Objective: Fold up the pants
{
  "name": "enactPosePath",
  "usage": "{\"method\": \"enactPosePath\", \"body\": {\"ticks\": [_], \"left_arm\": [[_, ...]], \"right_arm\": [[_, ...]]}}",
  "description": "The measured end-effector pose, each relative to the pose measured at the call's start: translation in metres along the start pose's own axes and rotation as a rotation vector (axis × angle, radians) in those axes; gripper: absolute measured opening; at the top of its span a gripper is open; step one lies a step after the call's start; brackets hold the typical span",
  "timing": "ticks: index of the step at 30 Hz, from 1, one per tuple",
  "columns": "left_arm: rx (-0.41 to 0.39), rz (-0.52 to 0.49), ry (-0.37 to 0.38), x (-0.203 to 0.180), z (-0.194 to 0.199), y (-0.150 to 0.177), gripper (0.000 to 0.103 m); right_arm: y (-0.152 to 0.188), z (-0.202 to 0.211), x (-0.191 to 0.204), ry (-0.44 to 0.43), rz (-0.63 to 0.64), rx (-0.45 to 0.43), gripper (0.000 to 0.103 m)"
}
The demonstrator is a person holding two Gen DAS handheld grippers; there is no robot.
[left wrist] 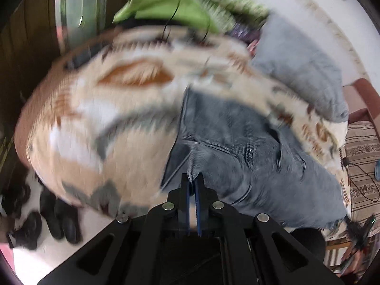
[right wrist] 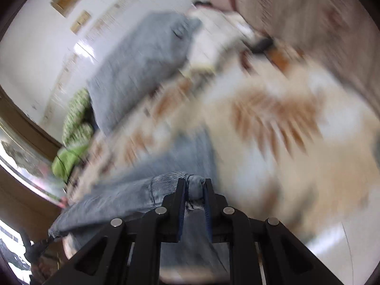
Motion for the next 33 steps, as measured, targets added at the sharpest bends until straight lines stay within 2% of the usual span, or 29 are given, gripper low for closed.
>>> {"method": "enactPosePath", "body": {"ticks": [2,4,6,7,8,12,17,20,23,25,26,28,30,33], "left_arm": [[0.023,0.009,-0.021,0.006,-0.009,0.006,0.004],[0.022,0.002,-0.029,0.004,-0.009,0.005,0.005],[0.012,-0.016,-0.053,0.001,-0.007,0.002,0.007],[0.01,-0.021,-0.063,0.0,-0.005,0.002,0.008],[0.01,-0.02,-0.068,0.001,-0.003,0.002,0.008],[0.01,-0.008,-0.11,0.015,0.004,0.003,0.009],[-0.023,0.055,-0.114,0.023,0.029,-0.001,0.009],[-0.074,0.021,-0.084,0.002,0.046,-0.01,0.009],[-0.108,-0.037,-0.032,-0.035,0.054,-0.016,0.018],[-0.12,-0.072,0.014,-0.063,0.052,-0.016,0.033],[-0.118,-0.083,0.03,-0.075,0.049,-0.015,0.035],[-0.092,-0.105,0.08,-0.106,0.036,-0.01,0.036],[-0.058,-0.164,0.115,-0.138,0.02,0.0,0.036],[-0.004,-0.257,0.136,-0.181,-0.007,0.024,0.036]], "right_arm": [[0.028,-0.004,-0.015,-0.001,-0.011,0.054,0.016],[0.036,-0.005,-0.02,0.001,-0.019,0.074,0.021],[0.035,-0.005,-0.024,0.026,-0.028,0.091,0.035],[0.033,-0.005,-0.027,0.049,-0.032,0.115,0.057],[0.034,-0.002,-0.03,0.057,-0.032,0.123,0.073],[0.017,0.019,-0.028,0.047,-0.008,0.071,0.073],[-0.013,0.025,-0.011,0.022,0.003,0.009,0.073],[-0.038,0.008,0.0,0.049,0.01,-0.01,0.073],[-0.058,-0.013,0.003,0.093,-0.05,-0.021,0.073],[-0.062,-0.023,0.032,0.025,-0.051,-0.047,0.073],[-0.059,-0.028,0.049,-0.007,-0.034,-0.048,0.073],[-0.041,-0.047,0.099,-0.049,0.064,0.012,0.073],[-0.023,-0.066,0.141,-0.042,0.182,0.071,0.073],[-0.001,-0.094,0.204,-0.076,0.329,0.15,0.073]]}}
Point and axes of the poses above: each gripper's, at about its wrist camera, not at the fingertips, and z roughly against the way its jaws point, x to its left, y to its underside, the point moved 10 cm from there along -z, roughly the way its jaws point, and after that the axes turned 3 degrees about x, right-handed, at the moved point
